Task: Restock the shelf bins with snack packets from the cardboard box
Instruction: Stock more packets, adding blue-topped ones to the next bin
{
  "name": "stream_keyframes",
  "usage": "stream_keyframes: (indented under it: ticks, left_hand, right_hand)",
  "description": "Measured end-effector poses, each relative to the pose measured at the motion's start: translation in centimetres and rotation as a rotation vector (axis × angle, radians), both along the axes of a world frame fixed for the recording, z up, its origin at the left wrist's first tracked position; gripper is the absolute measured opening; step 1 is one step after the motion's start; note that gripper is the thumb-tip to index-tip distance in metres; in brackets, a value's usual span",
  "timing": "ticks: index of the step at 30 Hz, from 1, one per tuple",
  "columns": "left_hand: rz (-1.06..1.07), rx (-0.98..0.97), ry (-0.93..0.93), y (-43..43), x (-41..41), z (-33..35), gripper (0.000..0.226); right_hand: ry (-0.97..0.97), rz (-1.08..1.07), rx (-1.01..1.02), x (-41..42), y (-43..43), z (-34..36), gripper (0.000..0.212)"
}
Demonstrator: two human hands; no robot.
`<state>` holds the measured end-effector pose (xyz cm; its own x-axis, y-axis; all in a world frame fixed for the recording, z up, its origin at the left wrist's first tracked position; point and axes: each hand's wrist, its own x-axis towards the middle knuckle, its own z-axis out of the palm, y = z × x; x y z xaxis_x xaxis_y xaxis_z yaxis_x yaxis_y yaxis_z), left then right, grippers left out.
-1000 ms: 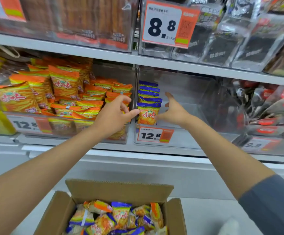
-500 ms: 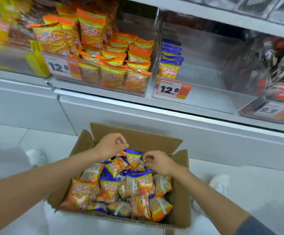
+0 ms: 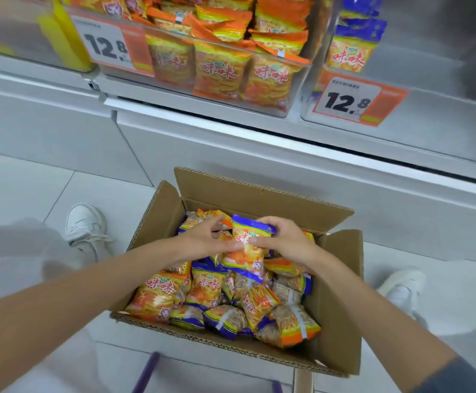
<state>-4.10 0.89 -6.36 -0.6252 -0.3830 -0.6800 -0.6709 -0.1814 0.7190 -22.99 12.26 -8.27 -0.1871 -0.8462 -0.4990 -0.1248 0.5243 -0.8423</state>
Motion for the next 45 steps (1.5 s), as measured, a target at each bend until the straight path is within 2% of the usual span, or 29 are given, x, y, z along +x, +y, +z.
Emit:
stream_keyframes:
  ticks: [1,3,5,8,11,14,18,21,26,29,32,34,38,41,45]
  left_hand:
    - [-0.011,0.057,0.021,0.1,0.0,0.0,0.074]
    - [0.06,0.077,0.053,-0.1,0.5,0.0,0.046]
    - [0.214,-0.051,0.061,-0.6,1.3,-0.1,0.031]
    - [0.351,-0.211,0.055,-2.1,2.8,-0.6,0.03]
    - [0.405,-0.211,0.051,-2.5,3.7,-0.8,0.029]
    - [0.405,-0.199,0.083,-2.3,4.1,-0.8,0.027]
    - [0.388,-0.181,0.089,-2.1,4.1,-0.7,0.031]
    - [0.372,-0.199,0.098,-2.0,3.6,-0.4,0.034]
    - [0.364,-0.19,0.101,-1.9,3.3,-0.7,0.043]
    - [0.359,-0.185,0.129,-1.9,3.3,0.1,0.049]
    - [0.358,-0.275,0.097,-2.3,3.1,1.4,0.047]
    - [0.34,-0.308,0.094,-2.4,2.2,3.1,0.043]
    - [0.223,-0.18,0.191,-0.8,-2.2,7.6,0.03]
    - [0.134,-0.298,0.277,0.3,-6.2,11.8,0.021]
    - [0.107,-0.403,0.441,0.5,-11.1,18.2,0.025]
  right_hand:
    - [-0.085,-0.012,-0.025,0.4,-0.5,0.9,0.032]
    - [-0.159,-0.046,-0.04,0.9,-1.2,1.3,0.032]
    - [-0.106,-0.077,0.014,0.8,-1.4,0.6,0.036]
    - [0.056,0.023,0.161,1.0,-0.8,-1.9,0.038]
    - [0.06,0.15,0.267,3.3,-0.4,-4.8,0.04]
    - [0.125,0.297,0.322,6.6,0.0,-7.7,0.055]
    - [0.163,0.236,0.327,8.3,0.4,-9.6,0.058]
    - [0.166,0.306,0.359,8.3,0.5,-10.0,0.057]
    - [0.089,0.15,0.326,9.4,0.6,-9.6,0.056]
    - [0.118,0.22,0.247,7.8,0.8,-6.9,0.037]
    - [0.157,0.129,0.09,3.3,0.4,-1.2,0.02]
    - [0.155,0.058,-0.025,0.2,0.0,3.9,0.021]
    - [0.155,0.028,-0.199,-3.1,-0.2,12.3,0.026]
    - [0.151,-0.02,-0.274,-5.3,0.3,17.0,0.022]
    - [0.166,-0.139,-0.394,-9.9,2.0,23.1,0.024]
